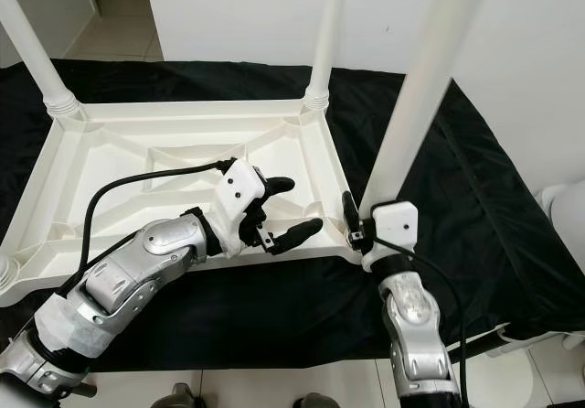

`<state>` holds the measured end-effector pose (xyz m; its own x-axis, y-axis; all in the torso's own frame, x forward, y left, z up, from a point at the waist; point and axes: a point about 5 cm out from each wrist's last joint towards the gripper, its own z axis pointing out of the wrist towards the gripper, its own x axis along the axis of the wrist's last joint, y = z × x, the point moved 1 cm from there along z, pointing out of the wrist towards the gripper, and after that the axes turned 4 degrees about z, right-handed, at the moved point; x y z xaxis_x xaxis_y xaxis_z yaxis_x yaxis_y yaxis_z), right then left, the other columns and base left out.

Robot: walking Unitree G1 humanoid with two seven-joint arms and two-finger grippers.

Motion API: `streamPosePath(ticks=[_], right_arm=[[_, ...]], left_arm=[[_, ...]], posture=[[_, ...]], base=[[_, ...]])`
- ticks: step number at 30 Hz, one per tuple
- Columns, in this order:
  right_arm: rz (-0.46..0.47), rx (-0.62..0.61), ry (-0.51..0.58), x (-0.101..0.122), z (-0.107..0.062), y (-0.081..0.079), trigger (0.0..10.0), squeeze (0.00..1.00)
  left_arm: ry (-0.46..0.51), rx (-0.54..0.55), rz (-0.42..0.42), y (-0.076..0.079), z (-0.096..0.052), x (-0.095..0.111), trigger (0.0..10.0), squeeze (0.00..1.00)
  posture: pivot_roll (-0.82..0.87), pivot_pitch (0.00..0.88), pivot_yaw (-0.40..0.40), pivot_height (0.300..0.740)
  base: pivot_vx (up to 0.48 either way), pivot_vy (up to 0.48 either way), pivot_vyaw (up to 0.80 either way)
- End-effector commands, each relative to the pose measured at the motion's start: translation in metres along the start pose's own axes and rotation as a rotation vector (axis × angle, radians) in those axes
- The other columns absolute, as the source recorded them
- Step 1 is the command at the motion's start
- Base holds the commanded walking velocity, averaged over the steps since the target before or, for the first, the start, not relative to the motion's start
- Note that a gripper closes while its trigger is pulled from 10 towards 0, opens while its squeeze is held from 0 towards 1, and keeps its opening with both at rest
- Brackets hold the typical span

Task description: Building children table

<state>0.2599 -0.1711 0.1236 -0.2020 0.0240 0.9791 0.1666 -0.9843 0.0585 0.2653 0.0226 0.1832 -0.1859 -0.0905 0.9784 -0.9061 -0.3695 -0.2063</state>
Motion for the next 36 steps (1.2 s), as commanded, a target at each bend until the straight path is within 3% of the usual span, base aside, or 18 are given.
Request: streamPosePath(ticks=[1,8,24,36], right_arm=[[0.045,0.015,-0.14,-0.03,-0.013,-0.006,10.0,0.0],[0.05,-0.005,-0.119,-0.028,-0.011,-0.003,10.0,0.0],[0.133,0.01,-0.29,-0.043,-0.004,0.0,10.0,0.0],[0.15,0.037,-0.336,-0.043,0.0,0.003,10.0,0.0]], left_arm=[[0.009,-0.169,0.016,0.009,0.001,0.004,10.0,0.0],[0.009,-0.175,0.022,0.008,0.002,0.004,10.0,0.0],[0.014,-0.178,0.034,0.009,0.002,0.005,10.0,0.0],[0.013,-0.178,0.036,0.01,0.002,0.005,10.0,0.0]], posture=[[0.01,0.042,-0.015,0.74],[0.01,0.033,-0.01,0.74],[0.01,0.01,-0.025,0.74],[0.02,0.003,-0.033,0.74]], base=[[0.0,0.0,0.0],[0.0,0.0,0.0],[0.0,0.0,0.0],[0.0,0.0,0.0]])
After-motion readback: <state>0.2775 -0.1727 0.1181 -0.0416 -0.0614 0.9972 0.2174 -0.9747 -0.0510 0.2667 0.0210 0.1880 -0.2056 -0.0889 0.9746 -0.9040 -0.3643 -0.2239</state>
